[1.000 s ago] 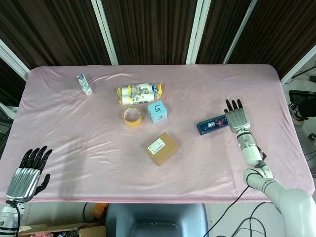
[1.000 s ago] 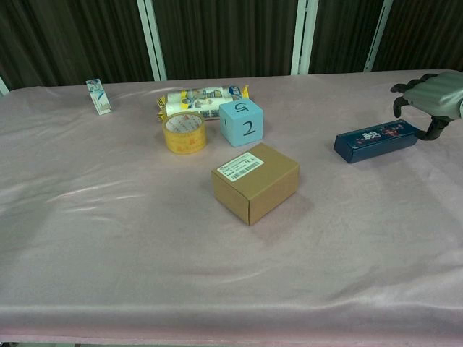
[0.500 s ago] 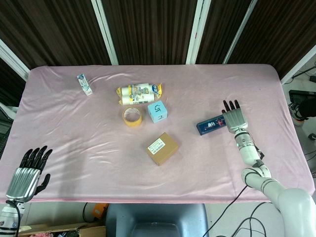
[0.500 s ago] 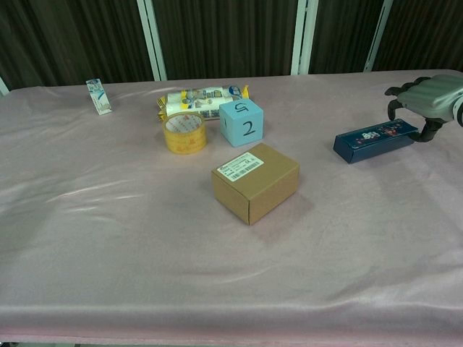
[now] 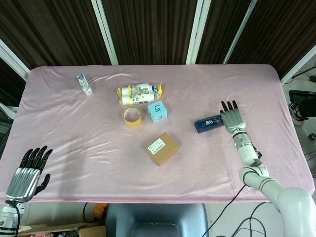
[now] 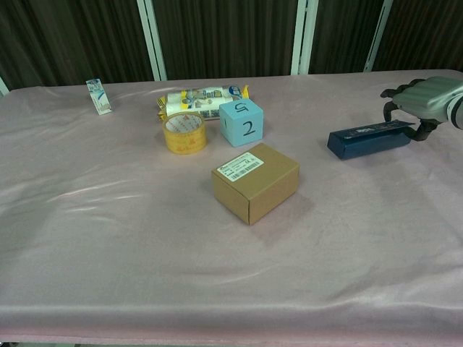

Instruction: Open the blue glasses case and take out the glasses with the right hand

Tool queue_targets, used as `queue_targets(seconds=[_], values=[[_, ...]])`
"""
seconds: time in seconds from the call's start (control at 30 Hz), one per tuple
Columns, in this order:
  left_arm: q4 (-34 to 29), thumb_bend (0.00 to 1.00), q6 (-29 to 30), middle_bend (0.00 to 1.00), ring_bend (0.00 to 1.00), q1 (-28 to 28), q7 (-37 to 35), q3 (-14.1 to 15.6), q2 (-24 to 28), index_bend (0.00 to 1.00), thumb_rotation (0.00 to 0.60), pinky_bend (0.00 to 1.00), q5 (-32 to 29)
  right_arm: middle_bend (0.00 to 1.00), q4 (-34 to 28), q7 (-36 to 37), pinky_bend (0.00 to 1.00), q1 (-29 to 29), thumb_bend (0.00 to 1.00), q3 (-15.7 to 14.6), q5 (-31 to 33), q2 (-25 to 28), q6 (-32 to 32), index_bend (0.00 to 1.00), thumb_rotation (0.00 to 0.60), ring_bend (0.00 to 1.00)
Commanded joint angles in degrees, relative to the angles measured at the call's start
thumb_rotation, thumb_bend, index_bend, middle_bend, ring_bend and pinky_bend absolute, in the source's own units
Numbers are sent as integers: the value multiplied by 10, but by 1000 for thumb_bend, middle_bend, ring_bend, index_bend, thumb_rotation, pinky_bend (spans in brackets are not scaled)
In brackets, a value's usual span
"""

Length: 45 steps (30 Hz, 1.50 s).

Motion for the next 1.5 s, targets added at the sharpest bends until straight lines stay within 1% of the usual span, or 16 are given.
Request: queue_targets(seconds=[0.03, 0.23, 0.37, 0.5, 0.67, 0.73, 0.8, 0.87, 0.97, 1.07, 1.13, 1.2, 1.3, 1.33, 1.43, 1.5], values=[[0, 417, 0, 0, 0, 0, -1, 1, 0, 0, 600, 63, 1, 0, -6, -2, 0, -1, 725, 2, 3, 5, 0, 492, 600, 0], [0, 417, 0, 0, 0, 0, 1, 2, -1, 0, 600, 63, 3, 0, -15, -12, 0, 1, 745, 5, 12, 9, 0, 508, 600, 0], [1, 418, -4, 0, 0, -1, 6, 1, -3, 0, 600, 63, -2, 0, -2, -18, 0, 11, 745, 14, 26, 0, -7, 481, 600, 0], [0, 417, -9, 0, 0, -2, 13, 1, -5, 0, 600, 63, -6, 0, 33, -32, 0, 31, 745, 27, 43, -21, -19, 348, 600, 0], [0, 417, -16, 0, 0, -5, 22, 1, -9, 0, 600, 64, -9, 0, 115, -46, 0, 66, 740, 49, 72, -67, -51, 234, 600, 0], [0, 417, -21, 0, 0, -7, 24, -1, -10, 0, 600, 64, -14, 0, 157, -51, 0, 80, 666, 58, 80, -91, -56, 165, 600, 0], [1, 418, -25, 0, 0, -8, 25, -2, -11, 0, 600, 65, -19, 0, 191, -54, 0, 90, 558, 64, 83, -109, -54, 125, 600, 0], [2, 417, -29, 0, 0, -11, 27, -4, -12, 0, 600, 65, -24, 0, 226, -60, 0, 99, 488, 70, 85, -125, -51, 95, 600, 0], [1, 416, -30, 0, 0, -12, 25, -4, -12, 0, 600, 65, -23, 0, 246, -47, 0, 104, 373, 78, 81, -132, -36, 64, 600, 0], [-1, 417, -27, 0, 0, -12, 23, -2, -11, 0, 600, 65, -17, 0, 238, -16, 0, 97, 347, 73, 59, -121, -8, 59, 600, 0], [-2, 417, -24, 0, 0, -11, 22, 1, -10, 0, 600, 66, -12, 0, 218, 7, 0, 91, 347, 72, 49, -105, 0, 71, 600, 0], [-4, 418, -18, 0, 0, -9, 20, 3, -9, 0, 600, 66, -7, 0, 173, 41, 0, 77, 347, 65, 30, -76, 16, 106, 600, 0], [-5, 417, -10, 0, 0, -6, 14, 4, -6, 0, 600, 65, -1, 0, 65, 74, 0, 43, 353, 45, -4, -13, 47, 179, 600, 0], [-5, 417, -7, 0, 0, -5, 11, 5, -4, 0, 600, 65, 1, 0, 8, 83, 0, 27, 377, 37, -15, 18, 59, 204, 600, 0], [-5, 418, -1, 0, 0, -3, 3, 5, -1, 0, 600, 65, 5, 0, -134, 97, 0, -12, 515, 25, -19, 94, 68, 298, 600, 0], [-6, 417, 3, 0, 0, -2, -2, 6, 1, 0, 600, 65, 8, 0, -205, 102, 0, -28, 523, 21, -6, 131, 58, 316, 600, 0]])
